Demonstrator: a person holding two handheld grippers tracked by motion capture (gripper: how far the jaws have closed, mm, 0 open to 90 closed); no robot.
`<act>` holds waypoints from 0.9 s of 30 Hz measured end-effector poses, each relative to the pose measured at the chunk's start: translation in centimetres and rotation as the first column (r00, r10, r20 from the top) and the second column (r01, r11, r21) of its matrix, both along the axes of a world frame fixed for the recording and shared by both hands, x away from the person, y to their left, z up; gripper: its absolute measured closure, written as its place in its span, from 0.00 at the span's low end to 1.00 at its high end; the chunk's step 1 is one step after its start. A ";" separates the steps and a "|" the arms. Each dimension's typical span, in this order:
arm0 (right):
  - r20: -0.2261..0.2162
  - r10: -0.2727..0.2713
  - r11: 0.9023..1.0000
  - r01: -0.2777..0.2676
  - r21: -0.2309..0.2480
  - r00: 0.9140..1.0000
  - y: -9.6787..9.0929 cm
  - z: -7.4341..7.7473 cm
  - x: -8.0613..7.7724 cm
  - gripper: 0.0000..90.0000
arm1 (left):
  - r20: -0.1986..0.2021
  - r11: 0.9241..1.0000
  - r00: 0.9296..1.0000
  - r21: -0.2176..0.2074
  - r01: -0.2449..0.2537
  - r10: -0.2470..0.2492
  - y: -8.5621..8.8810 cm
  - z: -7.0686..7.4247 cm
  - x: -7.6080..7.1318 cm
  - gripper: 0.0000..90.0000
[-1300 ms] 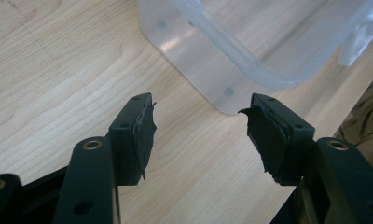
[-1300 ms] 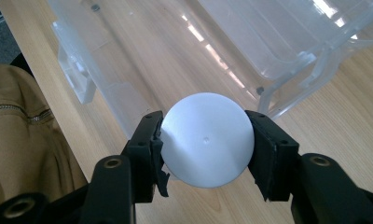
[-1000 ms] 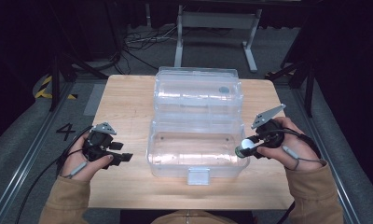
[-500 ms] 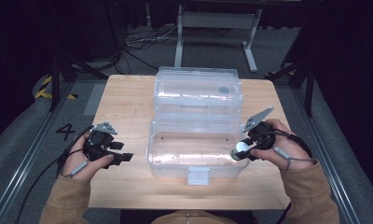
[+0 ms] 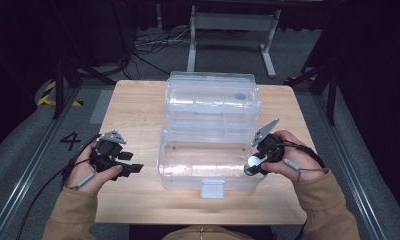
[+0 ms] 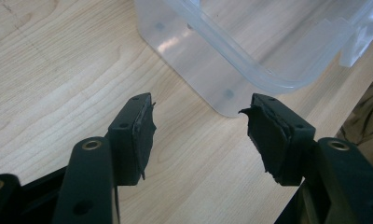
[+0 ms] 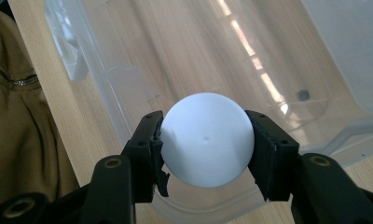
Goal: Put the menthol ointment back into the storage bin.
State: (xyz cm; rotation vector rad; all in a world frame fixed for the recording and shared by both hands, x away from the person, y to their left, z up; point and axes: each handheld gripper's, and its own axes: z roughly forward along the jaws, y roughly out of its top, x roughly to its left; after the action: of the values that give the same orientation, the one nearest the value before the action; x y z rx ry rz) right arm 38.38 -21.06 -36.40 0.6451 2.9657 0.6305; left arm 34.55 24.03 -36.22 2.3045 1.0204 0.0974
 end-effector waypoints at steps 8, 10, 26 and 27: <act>-0.021 0.017 0.999 -0.018 -0.037 1.000 0.7 -1.0 0.3 0.56 | 0.000 1.000 1.000 0.000 0.001 -0.001 0.0 0.0 0.0 0.46; -0.023 0.018 0.999 -0.019 -0.045 1.000 0.8 -1.3 0.3 0.56 | 0.000 1.000 1.000 0.000 0.001 -0.001 0.0 0.0 0.0 0.46; -0.057 0.034 0.994 -0.039 -0.099 0.998 1.4 -2.9 1.0 0.56 | -0.002 1.000 1.000 0.000 0.002 -0.002 0.0 0.0 0.0 0.46; -0.057 0.036 0.994 -0.041 -0.101 0.998 1.4 -2.9 1.0 0.56 | -0.002 1.000 1.000 0.000 0.001 -0.001 0.0 0.0 0.0 0.46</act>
State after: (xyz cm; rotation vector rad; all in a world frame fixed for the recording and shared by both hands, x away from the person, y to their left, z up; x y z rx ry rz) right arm 39.42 -19.67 -39.33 0.6083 3.0438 0.4665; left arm 34.59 24.03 -36.25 2.3055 1.0200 0.0950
